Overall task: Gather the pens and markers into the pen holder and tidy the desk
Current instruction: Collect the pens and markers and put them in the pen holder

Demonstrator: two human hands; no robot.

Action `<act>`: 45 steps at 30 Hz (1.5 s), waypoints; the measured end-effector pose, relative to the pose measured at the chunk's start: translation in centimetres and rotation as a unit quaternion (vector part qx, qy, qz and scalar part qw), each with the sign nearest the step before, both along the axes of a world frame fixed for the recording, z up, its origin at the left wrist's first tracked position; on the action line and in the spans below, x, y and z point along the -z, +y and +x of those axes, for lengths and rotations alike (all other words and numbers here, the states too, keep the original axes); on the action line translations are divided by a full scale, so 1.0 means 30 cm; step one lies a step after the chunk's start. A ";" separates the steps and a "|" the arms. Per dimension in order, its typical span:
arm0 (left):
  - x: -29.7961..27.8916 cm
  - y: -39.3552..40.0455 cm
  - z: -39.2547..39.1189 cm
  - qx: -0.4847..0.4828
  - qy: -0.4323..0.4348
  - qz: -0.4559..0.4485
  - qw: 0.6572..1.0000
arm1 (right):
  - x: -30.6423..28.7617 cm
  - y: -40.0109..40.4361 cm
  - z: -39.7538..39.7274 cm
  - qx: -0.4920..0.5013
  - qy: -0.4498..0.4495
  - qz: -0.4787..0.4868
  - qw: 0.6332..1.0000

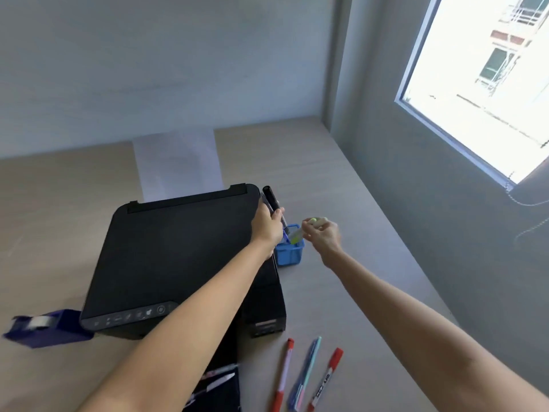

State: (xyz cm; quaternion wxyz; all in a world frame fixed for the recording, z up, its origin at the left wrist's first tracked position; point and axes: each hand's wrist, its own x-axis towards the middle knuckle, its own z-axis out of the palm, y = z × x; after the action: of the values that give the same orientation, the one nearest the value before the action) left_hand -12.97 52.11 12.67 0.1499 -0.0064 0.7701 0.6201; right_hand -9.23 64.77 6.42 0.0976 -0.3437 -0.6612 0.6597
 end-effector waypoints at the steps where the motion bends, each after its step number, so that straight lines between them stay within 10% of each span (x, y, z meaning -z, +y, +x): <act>1: 0.020 0.025 -0.017 -0.002 0.009 -0.025 1.000 | 0.025 0.001 -0.015 -0.012 -0.027 0.036 0.999; 13: 0.247 0.241 -0.029 0.057 -0.055 -0.206 0.975 | 0.115 0.187 0.033 -0.060 -0.108 0.207 0.971; 29: 0.127 0.229 0.043 0.135 -0.043 -0.174 0.974 | 0.073 0.201 0.157 -0.067 -0.129 0.256 0.956; 37: -0.221 -0.432 0.201 0.249 -0.067 0.002 0.966 | -0.177 -0.102 0.271 -0.056 0.115 0.347 0.929; 45: 0.162 -1.007 0.370 0.227 -0.183 -0.338 0.895 | -0.008 -0.516 0.500 -0.357 0.231 0.410 0.807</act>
State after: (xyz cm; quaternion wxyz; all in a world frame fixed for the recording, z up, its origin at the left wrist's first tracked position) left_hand -1.87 21.89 7.81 0.4134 0.0045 0.8728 0.2596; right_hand 5.77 49.29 6.66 0.1373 0.1511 -0.9042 0.3750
